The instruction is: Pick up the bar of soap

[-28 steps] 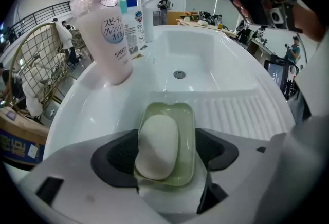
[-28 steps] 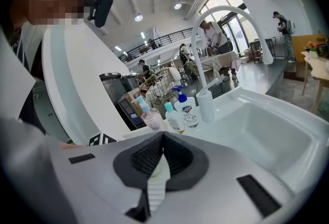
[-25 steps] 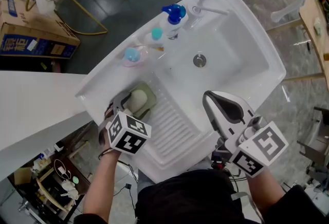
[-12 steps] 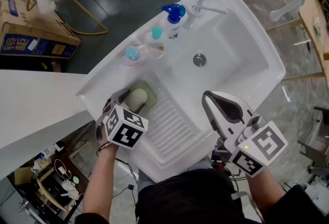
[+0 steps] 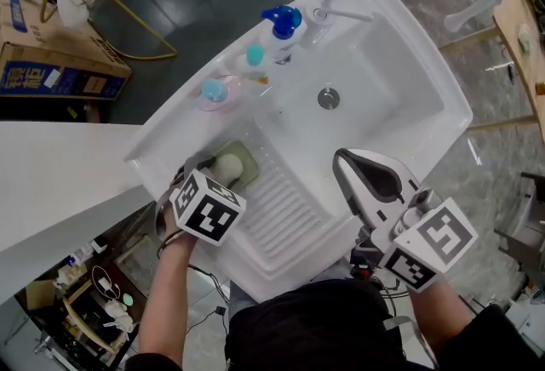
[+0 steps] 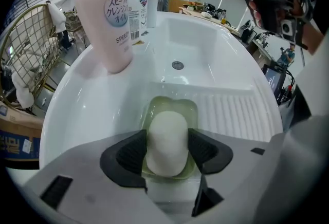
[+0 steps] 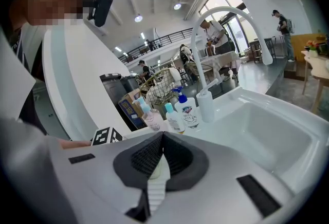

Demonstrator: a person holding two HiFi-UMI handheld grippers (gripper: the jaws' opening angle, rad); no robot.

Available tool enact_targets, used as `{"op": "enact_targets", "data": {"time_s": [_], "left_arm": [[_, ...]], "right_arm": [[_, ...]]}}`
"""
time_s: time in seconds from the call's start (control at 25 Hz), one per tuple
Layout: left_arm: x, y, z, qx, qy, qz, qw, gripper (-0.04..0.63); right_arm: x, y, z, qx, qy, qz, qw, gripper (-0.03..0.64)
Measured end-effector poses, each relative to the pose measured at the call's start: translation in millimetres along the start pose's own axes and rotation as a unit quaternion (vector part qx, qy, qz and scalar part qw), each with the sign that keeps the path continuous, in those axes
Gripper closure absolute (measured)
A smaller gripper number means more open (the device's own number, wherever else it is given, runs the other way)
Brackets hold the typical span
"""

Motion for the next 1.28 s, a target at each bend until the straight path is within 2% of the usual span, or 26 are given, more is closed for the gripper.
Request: {"op": "enact_targets", "data": {"time_s": [0.28,0.56,0.76,0.84,1.04,1.16,1.28], "left_arm": [[1,-2,-9,-0.049,0.039,-0.010,0.9980,0.342],[4,-2,-10,-0.053,0.052,-0.024,0.9969,0.342],[5,-3,-13,-0.063,0.101,-0.047,0.9919,0.342],[9,-3,-14,-0.067,0.082,-0.045,0.9933,0.342],[12,-2,-8,-0.053,-0.023,0.009,0.9983,0.342],[13,-3,-4,-0.039,-0.046,0.016,0.9980,0.342],[17,-4,2,-0.050,-0.063,0.039,0.9961,0.342]], "right_arm": [[1,2,0,0.003,-0.003,-0.001,1.000,0.612],[2,2,2,0.004,-0.006,-0.002,1.000,0.612],[0,6,1,0.008,-0.006,-0.003,1.000,0.612],[-2,8,1,0.009,-0.006,-0.004,1.000,0.612],[0,11,4,0.010,-0.011,-0.004,1.000,0.612],[4,12,6,0.012,-0.016,-0.001,1.000,0.612],[6,13,10,0.011,-0.018,0.001,1.000,0.612]]}}
Point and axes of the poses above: the fingertips, and each gripper's own axes: z backward along the fingers, y to its left, x out of its top, the point moved 1 cm from there along z, backward along the fingers, and after that the axes turned 5 degrees about -z, right-handed, at the moved point
